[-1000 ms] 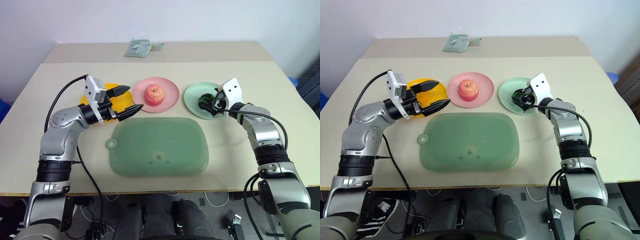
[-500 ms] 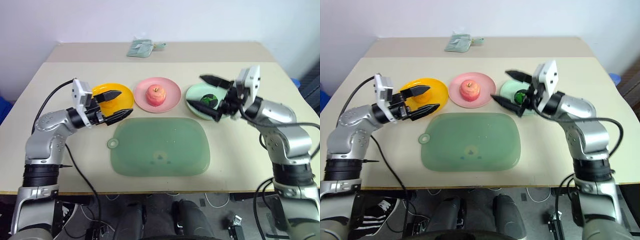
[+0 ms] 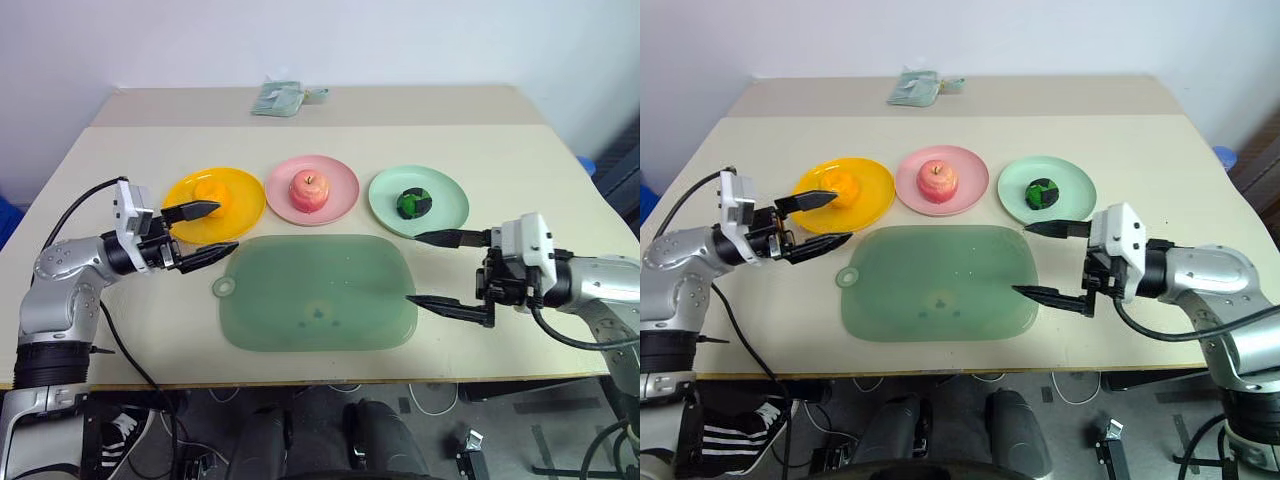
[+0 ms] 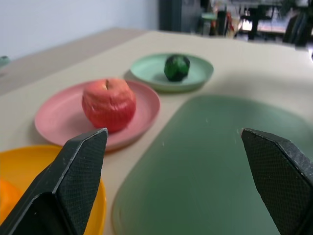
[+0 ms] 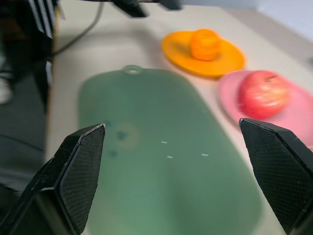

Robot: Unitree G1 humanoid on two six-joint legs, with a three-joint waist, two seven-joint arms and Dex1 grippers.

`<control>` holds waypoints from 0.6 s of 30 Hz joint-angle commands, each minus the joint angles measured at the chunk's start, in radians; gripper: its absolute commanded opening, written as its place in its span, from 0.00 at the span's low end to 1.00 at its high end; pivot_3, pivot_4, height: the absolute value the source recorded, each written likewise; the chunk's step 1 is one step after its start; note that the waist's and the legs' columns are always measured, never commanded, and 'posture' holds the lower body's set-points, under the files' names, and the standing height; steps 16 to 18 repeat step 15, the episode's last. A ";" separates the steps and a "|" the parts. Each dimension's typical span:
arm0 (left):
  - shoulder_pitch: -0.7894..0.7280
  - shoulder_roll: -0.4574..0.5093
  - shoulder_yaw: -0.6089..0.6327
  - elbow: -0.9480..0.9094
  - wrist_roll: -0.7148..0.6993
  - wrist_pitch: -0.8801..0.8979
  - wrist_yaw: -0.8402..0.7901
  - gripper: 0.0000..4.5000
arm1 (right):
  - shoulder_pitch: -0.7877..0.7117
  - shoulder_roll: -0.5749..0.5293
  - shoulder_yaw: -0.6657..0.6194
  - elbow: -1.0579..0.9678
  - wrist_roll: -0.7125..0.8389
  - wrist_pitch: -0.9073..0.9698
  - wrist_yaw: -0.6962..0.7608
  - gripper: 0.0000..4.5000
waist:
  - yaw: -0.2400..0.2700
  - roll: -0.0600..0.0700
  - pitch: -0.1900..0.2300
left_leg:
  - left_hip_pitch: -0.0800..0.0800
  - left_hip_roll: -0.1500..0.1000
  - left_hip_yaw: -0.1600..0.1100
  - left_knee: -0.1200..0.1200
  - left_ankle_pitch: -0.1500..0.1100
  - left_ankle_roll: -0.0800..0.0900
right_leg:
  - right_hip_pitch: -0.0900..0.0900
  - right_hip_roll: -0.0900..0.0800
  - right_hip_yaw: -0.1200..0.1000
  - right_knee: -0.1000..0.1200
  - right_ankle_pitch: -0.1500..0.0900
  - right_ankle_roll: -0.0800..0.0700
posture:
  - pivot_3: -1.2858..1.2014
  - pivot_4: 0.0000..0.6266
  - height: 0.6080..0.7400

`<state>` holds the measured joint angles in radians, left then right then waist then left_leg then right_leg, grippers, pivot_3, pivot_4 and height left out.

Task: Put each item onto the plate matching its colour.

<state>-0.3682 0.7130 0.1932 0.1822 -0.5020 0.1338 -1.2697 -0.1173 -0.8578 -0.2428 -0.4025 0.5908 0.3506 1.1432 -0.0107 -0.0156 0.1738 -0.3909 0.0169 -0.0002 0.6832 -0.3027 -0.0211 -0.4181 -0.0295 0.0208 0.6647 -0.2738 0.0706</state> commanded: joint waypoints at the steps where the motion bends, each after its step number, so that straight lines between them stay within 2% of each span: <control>1: -0.013 -0.006 -0.005 -0.022 0.011 -0.032 0.004 1.00 | 0.014 -0.027 -0.056 0.017 0.008 -0.013 0.010 0.99 | 0.002 0.000 0.000 | 0.000 0.000 0.000 0.000 0.000 0.000 | 0.000 0.000 0.000 0.000 0.000 0.000 | 0.52 0.24 1.00; 9: 0.021 -0.033 -0.016 -0.028 0.008 -0.036 0.009 1.00 | 0.131 -0.022 -0.163 0.005 0.001 -0.035 -0.021 0.99 | 0.001 0.000 0.000 | 0.000 0.000 0.000 0.000 0.000 0.000 | 0.001 0.000 0.000 0.000 0.000 0.000 | 0.52 0.24 1.00; 18: 0.018 -0.069 -0.026 -0.047 0.008 -0.035 0.019 1.00 | 0.091 -0.053 -0.150 0.041 -0.013 -0.051 -0.017 0.99 | -0.002 0.000 0.000 | 0.006 0.000 0.000 0.001 0.000 0.000 | 0.006 0.000 0.000 0.000 0.000 0.000 | 0.52 0.24 1.00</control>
